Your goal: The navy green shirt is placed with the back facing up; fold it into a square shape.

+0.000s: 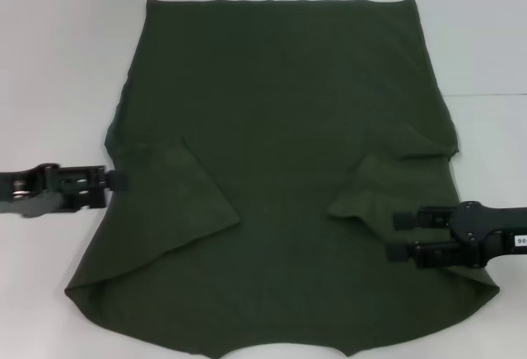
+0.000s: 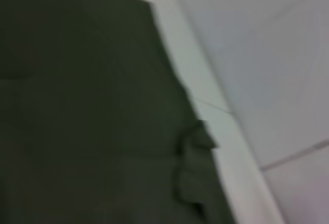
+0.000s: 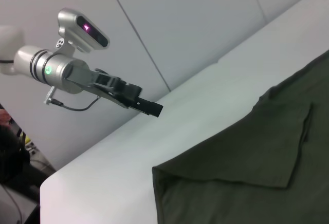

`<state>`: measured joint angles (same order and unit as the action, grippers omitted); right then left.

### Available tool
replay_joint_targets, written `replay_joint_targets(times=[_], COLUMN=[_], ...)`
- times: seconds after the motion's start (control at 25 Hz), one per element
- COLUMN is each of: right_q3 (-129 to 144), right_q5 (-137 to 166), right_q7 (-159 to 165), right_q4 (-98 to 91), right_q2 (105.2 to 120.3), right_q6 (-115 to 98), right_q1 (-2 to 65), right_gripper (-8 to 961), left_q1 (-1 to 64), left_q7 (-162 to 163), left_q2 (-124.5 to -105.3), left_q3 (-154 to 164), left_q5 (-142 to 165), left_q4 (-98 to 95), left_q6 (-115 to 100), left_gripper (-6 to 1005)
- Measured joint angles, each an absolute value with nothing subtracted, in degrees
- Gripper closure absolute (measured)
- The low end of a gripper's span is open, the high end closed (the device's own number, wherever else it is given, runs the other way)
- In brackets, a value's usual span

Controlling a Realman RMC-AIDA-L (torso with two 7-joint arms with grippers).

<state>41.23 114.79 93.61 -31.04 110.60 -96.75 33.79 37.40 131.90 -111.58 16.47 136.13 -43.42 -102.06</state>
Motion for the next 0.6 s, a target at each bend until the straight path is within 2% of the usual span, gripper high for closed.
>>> replay_joint_targets(times=[0.6], right_q3=[41.49], right_q5=[118.22], right_q7=[95.18], right_q4=[-30.41], right_q2=[111.18], right_q6=[-95.94], right_q1=[36.24], right_gripper=[101], left_q1=[36.84], left_q7=[136.29], left_q2=[-111.13], left_q3=[12.6], left_q5=[153.38], left_q4=[-43.35], left_q6=[-94.7], left_gripper=[202])
